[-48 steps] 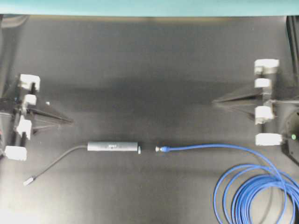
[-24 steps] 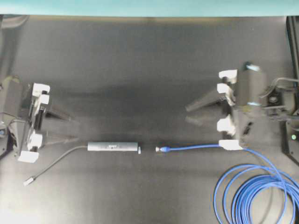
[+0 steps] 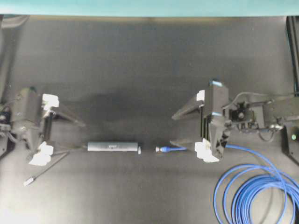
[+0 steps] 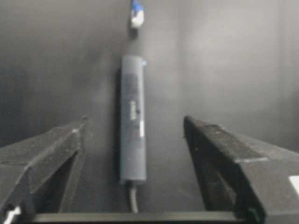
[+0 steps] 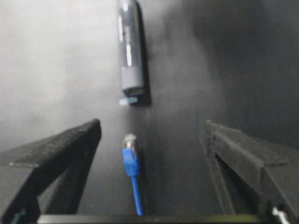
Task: Insert the LAN cable into the hub.
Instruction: 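Move both grippers inward toward the grey hub and blue cable plug, then grasp the grey ANKER hub with left gripper, blue plug with right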
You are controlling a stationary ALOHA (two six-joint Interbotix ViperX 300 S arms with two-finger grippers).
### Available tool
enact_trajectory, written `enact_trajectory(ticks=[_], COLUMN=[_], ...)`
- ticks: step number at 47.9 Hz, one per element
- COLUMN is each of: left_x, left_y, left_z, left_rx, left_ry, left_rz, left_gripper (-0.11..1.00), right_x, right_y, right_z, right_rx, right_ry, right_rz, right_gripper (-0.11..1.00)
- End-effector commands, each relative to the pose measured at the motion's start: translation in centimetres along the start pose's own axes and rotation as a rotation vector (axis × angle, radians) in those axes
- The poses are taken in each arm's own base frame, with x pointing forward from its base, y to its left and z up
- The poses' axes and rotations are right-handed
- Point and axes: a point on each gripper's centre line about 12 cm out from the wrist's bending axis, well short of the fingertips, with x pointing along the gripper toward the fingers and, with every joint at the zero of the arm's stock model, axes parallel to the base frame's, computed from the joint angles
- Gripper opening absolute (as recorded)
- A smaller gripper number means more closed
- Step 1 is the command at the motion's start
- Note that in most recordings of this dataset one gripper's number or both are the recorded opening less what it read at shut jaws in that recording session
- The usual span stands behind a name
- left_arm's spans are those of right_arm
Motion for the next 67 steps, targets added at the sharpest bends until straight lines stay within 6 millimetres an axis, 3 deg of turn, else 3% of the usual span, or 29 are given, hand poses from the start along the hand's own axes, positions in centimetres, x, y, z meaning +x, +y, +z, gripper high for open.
enact_trajectory(ticks=[1, 17, 38, 47, 52, 59, 67], left_x=[1.0, 6.3, 10.0, 10.5, 10.3, 10.1, 10.6], left_y=[0.4, 0.0, 0.2, 0.2, 0.1, -0.4, -0.8], left_z=[-0.6, -3.0, -5.8, -5.9, -6.0, -5.9, -4.7], left_rx=[-0.005, -0.004, -0.005, -0.005, 0.004, 0.033, 0.038], left_ry=[0.0, 0.087, 0.139, 0.127, 0.132, 0.114, 0.081], left_rz=[0.011, -0.012, -0.011, -0.014, -0.015, -0.036, -0.044], left_gripper=[0.8, 0.81, 0.81, 0.78, 0.67, 0.29, 0.28], right_x=[0.4, 0.8, 0.7, 0.7, 0.6, 0.6, 1.2], right_y=[0.5, 1.0, 1.8, 2.0, 2.0, 2.0, 2.2], right_z=[0.2, -0.7, -1.4, -1.5, -1.6, -1.9, -2.9], right_rx=[0.01, 0.033, 0.04, 0.038, 0.036, 0.037, 0.028], right_ry=[-0.007, 0.024, 0.038, 0.041, 0.044, 0.048, 0.07], right_rz=[0.013, 0.022, 0.043, 0.049, 0.049, 0.047, 0.052], right_gripper=[0.82, 0.82, 0.82, 0.82, 0.82, 0.82, 0.82])
